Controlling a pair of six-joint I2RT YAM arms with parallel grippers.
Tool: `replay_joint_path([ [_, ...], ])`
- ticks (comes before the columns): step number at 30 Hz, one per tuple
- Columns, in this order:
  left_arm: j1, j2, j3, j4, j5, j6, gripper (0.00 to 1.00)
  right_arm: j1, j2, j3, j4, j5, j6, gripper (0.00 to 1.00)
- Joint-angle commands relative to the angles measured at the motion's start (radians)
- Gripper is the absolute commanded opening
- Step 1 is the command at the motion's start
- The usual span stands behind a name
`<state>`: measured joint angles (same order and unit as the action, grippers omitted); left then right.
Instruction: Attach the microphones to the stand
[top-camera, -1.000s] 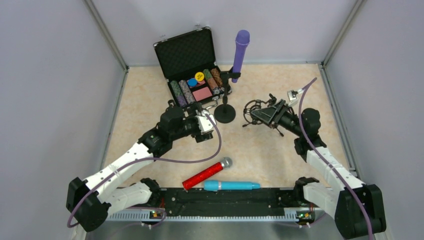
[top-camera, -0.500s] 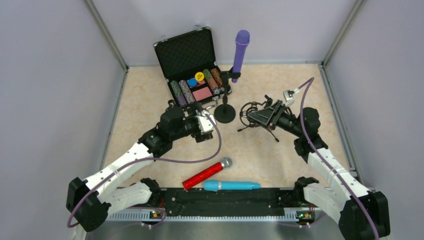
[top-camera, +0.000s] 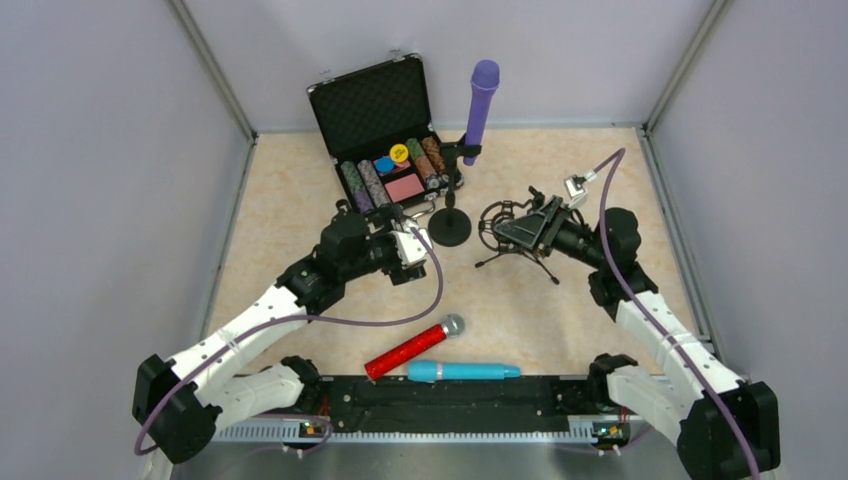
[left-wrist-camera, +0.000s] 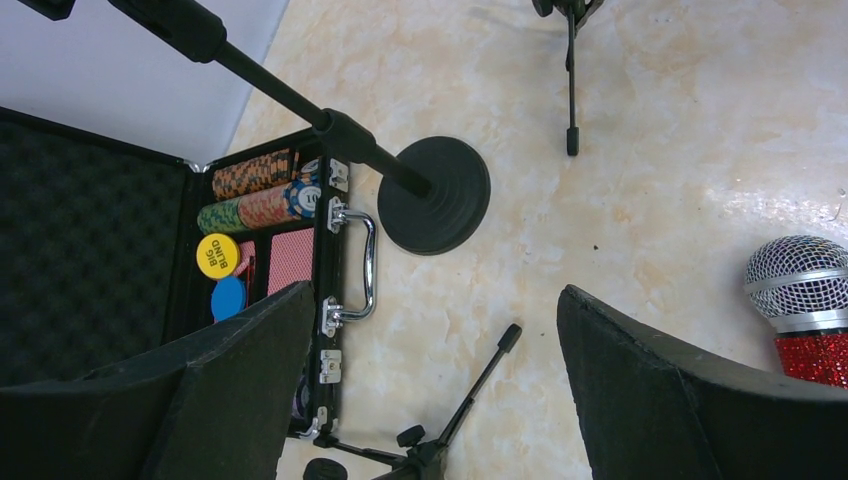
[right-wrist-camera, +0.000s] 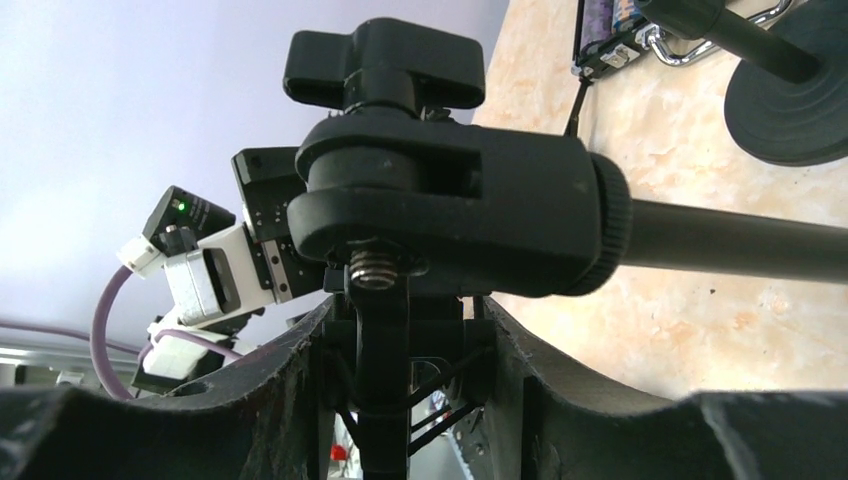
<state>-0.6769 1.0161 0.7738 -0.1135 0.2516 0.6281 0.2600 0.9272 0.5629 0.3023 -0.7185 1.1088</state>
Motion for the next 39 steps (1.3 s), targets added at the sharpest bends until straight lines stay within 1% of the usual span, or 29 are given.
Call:
replay_joint_path([
  [1,-0.004,-0.019,-0.006,0.043,-0.008,-0.001,0.95,0.010,0.054,-0.008,-0.017,0.015,-0.090,0.50],
  [5,-0.004,-0.026,-0.007,0.042,-0.020,0.003,0.96,0.009,0.092,-0.024,-0.012,0.030,-0.119,0.54],
  [9,-0.004,-0.038,-0.017,0.054,-0.034,0.002,0.96,0.010,0.119,-0.027,-0.014,0.046,-0.134,0.56],
  [13,-0.004,-0.038,-0.016,0.052,-0.029,0.001,0.96,0.009,0.122,-0.039,0.052,0.039,-0.091,0.59],
  [14,-0.004,-0.037,-0.016,0.052,-0.029,0.002,0.96,0.010,0.118,-0.041,0.068,0.036,-0.077,0.64],
  [15,-0.004,-0.038,-0.016,0.053,-0.028,0.001,0.96,0.010,0.112,-0.039,0.079,0.034,-0.069,0.66],
  [17,-0.004,-0.038,-0.016,0.052,-0.029,0.002,0.96,0.010,0.095,-0.028,0.083,0.038,-0.063,0.74],
  [22,-0.004,-0.040,-0.016,0.051,-0.028,0.002,0.96,0.009,0.035,0.014,0.039,0.083,-0.074,0.92],
  [24,-0.004,-0.042,-0.016,0.051,-0.028,0.001,0.96,0.010,0.019,0.030,0.009,0.107,-0.089,0.96],
  [31,-0.004,-0.043,-0.016,0.051,-0.022,0.000,0.96,0.008,-0.037,0.060,-0.106,0.160,-0.152,0.98],
  [39,-0.004,-0.044,-0.017,0.050,-0.024,0.000,0.97,0.007,-0.103,0.093,-0.168,0.222,-0.179,0.98],
])
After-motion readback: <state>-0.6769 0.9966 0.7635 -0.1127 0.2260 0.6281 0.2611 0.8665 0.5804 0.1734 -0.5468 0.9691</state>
